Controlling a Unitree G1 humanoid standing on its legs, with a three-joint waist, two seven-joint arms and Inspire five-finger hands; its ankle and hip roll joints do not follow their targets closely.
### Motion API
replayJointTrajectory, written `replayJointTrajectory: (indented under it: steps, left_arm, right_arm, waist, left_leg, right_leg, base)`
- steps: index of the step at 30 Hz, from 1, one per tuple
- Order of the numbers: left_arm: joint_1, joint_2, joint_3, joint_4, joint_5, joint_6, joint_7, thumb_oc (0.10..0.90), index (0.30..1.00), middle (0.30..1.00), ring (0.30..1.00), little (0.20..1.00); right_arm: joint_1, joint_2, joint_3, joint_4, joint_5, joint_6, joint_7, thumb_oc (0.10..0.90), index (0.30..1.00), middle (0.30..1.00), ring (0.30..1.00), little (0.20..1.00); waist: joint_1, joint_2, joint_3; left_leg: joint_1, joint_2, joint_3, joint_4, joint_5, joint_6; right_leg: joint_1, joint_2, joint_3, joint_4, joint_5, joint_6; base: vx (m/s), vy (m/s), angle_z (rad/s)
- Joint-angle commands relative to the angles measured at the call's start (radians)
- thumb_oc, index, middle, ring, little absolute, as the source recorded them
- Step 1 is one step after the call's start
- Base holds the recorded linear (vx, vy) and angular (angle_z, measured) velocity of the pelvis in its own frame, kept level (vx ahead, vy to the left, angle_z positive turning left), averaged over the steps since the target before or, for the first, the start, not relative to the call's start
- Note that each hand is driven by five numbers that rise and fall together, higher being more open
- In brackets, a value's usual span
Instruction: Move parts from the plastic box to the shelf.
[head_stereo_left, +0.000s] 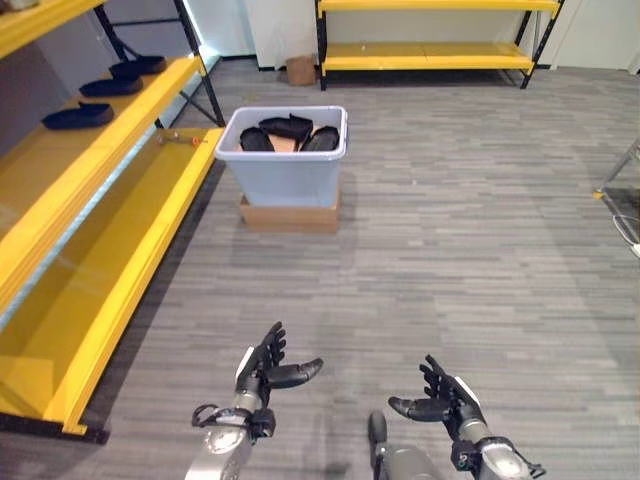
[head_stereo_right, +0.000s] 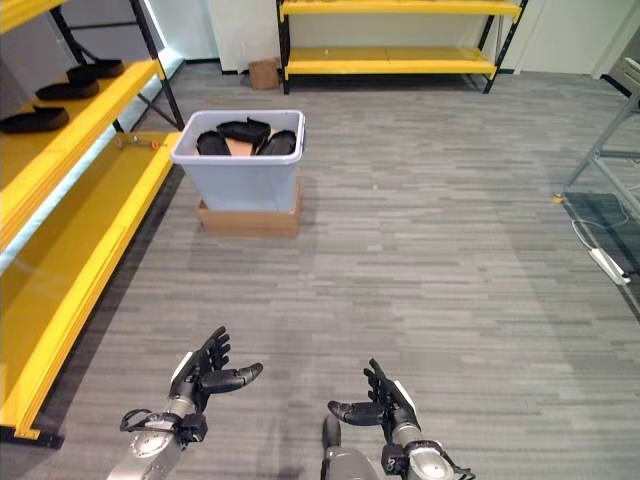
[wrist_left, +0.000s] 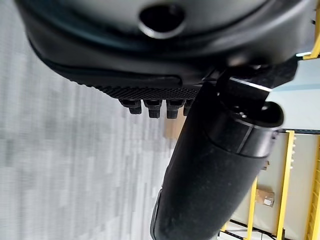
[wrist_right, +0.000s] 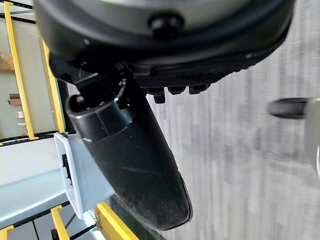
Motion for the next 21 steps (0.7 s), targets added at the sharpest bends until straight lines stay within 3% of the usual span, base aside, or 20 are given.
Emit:
replayJointTrajectory:
  steps: [1, 2, 3, 4, 5, 6, 7, 8, 9, 11, 13, 15, 18, 21]
  left_arm:
    - [-0.074, 0.024, 0.01, -0.094, -0.001, -0.108, -0.002, 0.9, 1.0, 1.0, 1.0, 1.0]
    - [-0.071, 0.026, 0.012, -0.103, -0.012, -0.112, 0.002, 0.9, 1.0, 1.0, 1.0, 1.0]
    - [-0.066, 0.029, 0.014, -0.106, -0.018, -0.112, -0.001, 0.9, 1.0, 1.0, 1.0, 1.0]
    - [-0.059, 0.031, 0.013, -0.113, -0.018, -0.11, -0.003, 0.9, 1.0, 1.0, 1.0, 1.0]
    - [-0.052, 0.035, 0.015, -0.117, -0.017, -0.107, -0.004, 0.9, 1.0, 1.0, 1.0, 1.0]
    - [-0.052, 0.035, 0.015, -0.118, -0.017, -0.107, -0.004, 0.9, 1.0, 1.0, 1.0, 1.0]
    - [-0.03, 0.042, 0.021, -0.13, -0.02, -0.101, -0.012, 0.9, 1.0, 1.0, 1.0, 1.0]
    - [-0.021, 0.051, 0.025, -0.127, -0.011, -0.101, -0.009, 0.9, 1.0, 1.0, 1.0, 1.0]
    - [-0.021, 0.055, 0.025, -0.122, 0.004, -0.102, 0.001, 0.9, 1.0, 1.0, 1.0, 1.0]
    - [-0.018, 0.055, 0.024, -0.123, 0.01, -0.101, 0.004, 0.9, 1.0, 1.0, 1.0, 1.0]
    - [-0.022, 0.059, 0.028, -0.118, 0.022, -0.1, 0.011, 0.9, 1.0, 1.0, 1.0, 1.0]
    - [-0.016, 0.057, 0.036, -0.118, 0.023, -0.104, 0.004, 0.9, 1.0, 1.0, 1.0, 1.0]
    - [-0.021, 0.063, 0.035, -0.12, 0.02, -0.105, 0.002, 0.9, 1.0, 1.0, 1.0, 1.0]
    - [-0.021, 0.078, 0.035, -0.136, 0.022, -0.106, -0.008, 0.9, 1.0, 1.0, 1.0, 1.0]
  right_arm:
    - [-0.062, -0.019, -0.035, -0.087, 0.075, -0.104, 0.012, 0.9, 1.0, 1.0, 1.0, 1.0]
    - [-0.068, -0.03, -0.037, -0.088, 0.08, -0.108, 0.011, 0.9, 1.0, 1.0, 1.0, 1.0]
    - [-0.068, -0.037, -0.041, -0.091, 0.082, -0.108, 0.008, 0.9, 1.0, 1.0, 1.0, 1.0]
    - [-0.068, -0.042, -0.045, -0.097, 0.083, -0.109, 0.005, 0.9, 1.0, 1.0, 1.0, 1.0]
    - [-0.065, -0.046, -0.049, -0.098, 0.082, -0.111, 0.003, 0.9, 1.0, 1.0, 1.0, 1.0]
    - [-0.065, -0.046, -0.049, -0.098, 0.082, -0.111, 0.003, 0.9, 1.0, 1.0, 1.0, 1.0]
    - [-0.059, -0.046, -0.057, -0.108, 0.087, -0.114, -0.003, 0.9, 1.0, 1.0, 1.0, 1.0]
    - [-0.057, -0.041, -0.06, -0.104, 0.079, -0.119, -0.011, 0.9, 1.0, 1.0, 1.0, 1.0]
    - [-0.059, -0.037, -0.057, -0.098, 0.07, -0.119, -0.016, 0.9, 1.0, 1.0, 1.0, 1.0]
    - [-0.06, -0.034, -0.059, -0.094, 0.067, -0.116, -0.02, 0.9, 1.0, 1.0, 1.0, 1.0]
    - [-0.066, -0.032, -0.05, -0.093, 0.059, -0.115, -0.023, 0.9, 1.0, 1.0, 1.0, 1.0]
    - [-0.062, -0.02, -0.044, -0.094, 0.047, -0.104, -0.003, 0.9, 1.0, 1.0, 1.0, 1.0]
    - [-0.064, -0.019, -0.04, -0.094, 0.046, -0.103, 0.001, 0.9, 1.0, 1.0, 1.0, 1.0]
    - [-0.069, -0.006, -0.034, -0.109, 0.041, -0.094, 0.015, 0.9, 1.0, 1.0, 1.0, 1.0]
  waist:
    - [-0.022, -0.034, -0.019]
    - [-0.004, -0.052, 0.003]
    - [0.013, -0.061, 0.021]
    - [0.029, -0.073, 0.036]
    - [0.035, -0.085, 0.043]
    - [0.036, -0.081, 0.044]
    - [0.053, -0.104, 0.049]
    - [0.064, -0.115, 0.046]
    - [0.071, -0.112, 0.045]
    - [0.075, -0.112, 0.041]
    - [0.087, -0.091, 0.035]
    - [0.095, -0.074, 0.016]
    - [0.093, -0.074, 0.012]
    - [0.102, -0.079, 0.0]
  left_leg:
    - [-0.039, -0.007, 0.071, 0.273, 0.214, -0.081]
    - [-0.099, -0.016, 0.062, 0.401, 0.271, -0.105]
    - [-0.151, -0.034, 0.044, 0.497, 0.29, -0.116]
    - [-0.19, -0.048, 0.039, 0.543, 0.293, -0.11]
    - [-0.228, -0.034, 0.056, 0.557, 0.282, -0.092]
    - [-0.23, -0.03, 0.057, 0.564, 0.276, -0.092]
    - [-0.299, 0.026, 0.095, 0.485, 0.228, -0.053]
    - [-0.295, 0.083, 0.11, 0.324, 0.177, -0.032]
    - [-0.283, 0.124, 0.115, 0.171, 0.19, -0.038]
    - [-0.279, 0.141, 0.116, 0.118, 0.223, -0.049]
    - [-0.296, 0.173, 0.085, -0.029, 0.318, -0.079]
    - [-0.255, 0.16, 0.062, -0.055, 0.291, -0.078]
    - [-0.251, 0.148, 0.073, -0.056, 0.286, -0.076]
    - [-0.239, 0.085, 0.1, -0.029, 0.229, -0.037]
  right_leg:
    - [0.0, 0.006, 0.035, 0.006, -0.049, 0.057]
    - [0.028, 0.0, 0.045, -0.004, -0.056, 0.043]
    - [0.048, 0.0, 0.051, -0.011, -0.062, 0.03]
    - [0.066, -0.008, 0.058, -0.02, -0.066, 0.022]
    - [0.082, -0.019, 0.058, -0.03, -0.067, 0.02]
    - [0.082, -0.015, 0.058, -0.03, -0.067, 0.02]
    - [0.117, -0.037, 0.067, -0.049, -0.075, 0.029]
    - [0.139, -0.047, 0.078, -0.053, -0.091, 0.045]
    - [0.154, -0.051, 0.085, -0.052, -0.109, 0.054]
    - [0.162, -0.059, 0.091, -0.05, -0.116, 0.057]
    - [0.192, -0.058, 0.102, -0.058, -0.139, 0.064]
    - [0.223, -0.085, 0.115, -0.044, -0.161, 0.085]
    - [0.232, -0.099, 0.112, -0.044, -0.155, 0.09]
    - [0.245, -0.162, 0.118, -0.021, -0.141, 0.124]
  base:
    - [0.12, -0.118, 0.18]
    - [0.06, -0.067, -0.04]
    - [0.09, -0.091, -0.14]
    - [0.11, -0.074, -0.34]
    - [0.08, -0.047, -0.29]
    - [0.21, -0.026, -0.19]
    - [0.32, 0.062, -0.03]
    - [0.43, 0.131, 0.15]
    - [0.27, 0.134, 0.19]
    - [0.16, 0.118, 0.09]
    - [0.28, 0.255, -0.16]
    - [0.3, 0.29, -0.25]
    - [0.16, 0.162, -0.39]
    - [0.25, 0.29, -0.05]
